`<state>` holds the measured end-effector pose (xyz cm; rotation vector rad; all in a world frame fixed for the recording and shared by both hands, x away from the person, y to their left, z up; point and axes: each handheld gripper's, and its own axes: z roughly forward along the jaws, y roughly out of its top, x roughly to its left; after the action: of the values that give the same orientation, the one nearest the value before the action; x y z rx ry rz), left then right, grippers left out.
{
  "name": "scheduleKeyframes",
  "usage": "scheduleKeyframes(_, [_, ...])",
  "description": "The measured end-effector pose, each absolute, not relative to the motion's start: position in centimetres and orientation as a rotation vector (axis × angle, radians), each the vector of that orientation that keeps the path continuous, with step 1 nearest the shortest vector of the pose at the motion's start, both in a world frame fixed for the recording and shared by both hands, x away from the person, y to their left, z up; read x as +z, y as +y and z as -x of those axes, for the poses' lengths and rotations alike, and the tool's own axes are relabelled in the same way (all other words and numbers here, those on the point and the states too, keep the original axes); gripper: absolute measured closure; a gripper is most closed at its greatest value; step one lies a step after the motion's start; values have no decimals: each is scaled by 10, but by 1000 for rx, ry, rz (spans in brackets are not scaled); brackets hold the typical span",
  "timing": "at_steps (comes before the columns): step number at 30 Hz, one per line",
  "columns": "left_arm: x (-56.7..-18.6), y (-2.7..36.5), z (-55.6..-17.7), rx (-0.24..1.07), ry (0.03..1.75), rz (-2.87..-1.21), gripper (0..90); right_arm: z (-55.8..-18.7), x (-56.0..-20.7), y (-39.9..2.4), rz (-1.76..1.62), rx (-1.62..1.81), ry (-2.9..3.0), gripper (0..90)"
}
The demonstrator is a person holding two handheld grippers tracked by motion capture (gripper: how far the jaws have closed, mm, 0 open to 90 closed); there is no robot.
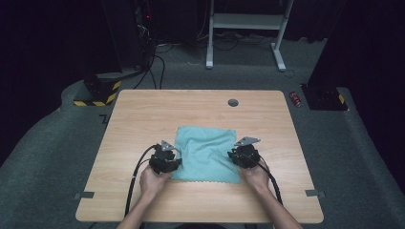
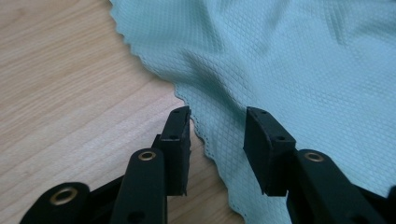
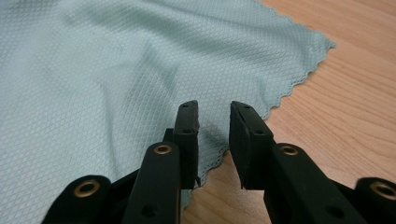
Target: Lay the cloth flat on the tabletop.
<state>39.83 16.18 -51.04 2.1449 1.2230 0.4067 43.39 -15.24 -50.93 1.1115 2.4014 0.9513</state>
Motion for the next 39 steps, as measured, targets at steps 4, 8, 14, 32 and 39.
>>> scheduleKeyframes(4, [-510, 159, -398, 422, 1220, -2155, 659, -436, -513, -150, -1092, 938, 2435, 793])
scheduleKeyframes(8, [-509, 158, -396, 416, 1206, -2173, 759, -435, -513, -149, -1051, 914, 2450, 853])
scheduleKeyframes(14, [-508, 158, -395, 390, 1178, -2202, 872, -436, -512, -148, -1030, 898, 2459, 896])
scheduleKeyframes(32, [-501, 171, -361, 369, 1113, -2210, 658, -405, -497, -169, -1004, 980, 2440, 746])
scheduleKeyframes(39, [-505, 167, -339, 398, 1099, -2209, 626, -363, -492, -175, -888, 1036, 2456, 762])
